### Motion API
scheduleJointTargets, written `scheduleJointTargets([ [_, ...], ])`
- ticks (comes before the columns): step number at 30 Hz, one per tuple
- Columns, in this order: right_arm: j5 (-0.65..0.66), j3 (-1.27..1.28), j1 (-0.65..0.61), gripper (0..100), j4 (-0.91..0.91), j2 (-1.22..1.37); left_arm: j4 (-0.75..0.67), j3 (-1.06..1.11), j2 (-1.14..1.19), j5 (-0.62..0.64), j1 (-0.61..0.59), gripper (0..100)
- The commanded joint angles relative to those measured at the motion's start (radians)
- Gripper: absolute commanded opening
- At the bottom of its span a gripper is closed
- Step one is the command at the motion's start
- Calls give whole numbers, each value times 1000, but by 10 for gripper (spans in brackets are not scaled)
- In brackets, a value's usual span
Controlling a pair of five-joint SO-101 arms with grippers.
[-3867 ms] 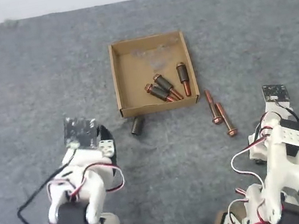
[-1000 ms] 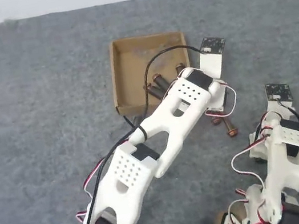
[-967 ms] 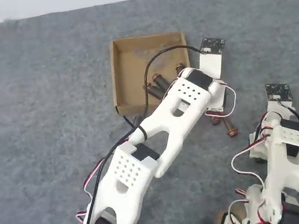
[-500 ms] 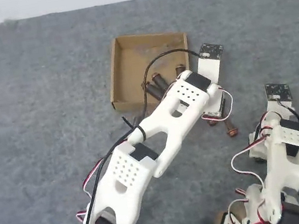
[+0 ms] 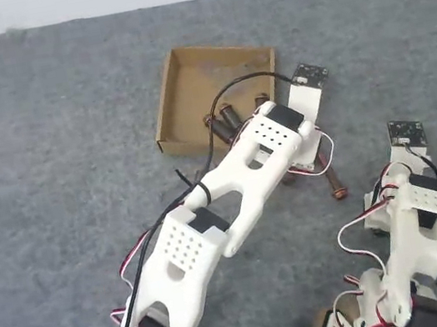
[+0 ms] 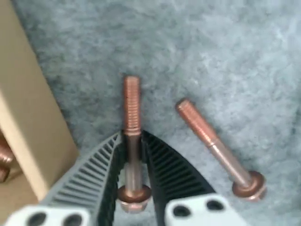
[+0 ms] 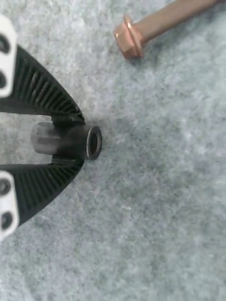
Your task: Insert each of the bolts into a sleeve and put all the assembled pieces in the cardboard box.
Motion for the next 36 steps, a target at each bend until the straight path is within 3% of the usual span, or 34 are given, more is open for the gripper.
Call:
scheduleJointTargets([
  [1, -5, -49, -13, 7, -19, 1, 109, 7, -104, -124, 37, 10],
  [4, -5, -49, -13, 7, -19, 1, 192, 21, -172, -256, 54, 10],
  [9, -5, -49, -13, 7, -19, 1, 198, 193, -324, -365, 38, 10],
  [19, -5, -49, -13, 7, -19, 1, -18, 863, -830, -658, 32, 11],
  [26, -5, -49, -13, 7, -19, 1, -167, 1190, -1023, -721, 31, 12],
  [33, -5, -49, -13, 7, -16, 1, -189, 1254, -1023, -732, -18, 14],
  [36, -5, -49, -13, 7, -16, 1, -186, 1254, -1023, -720, -49, 75],
])
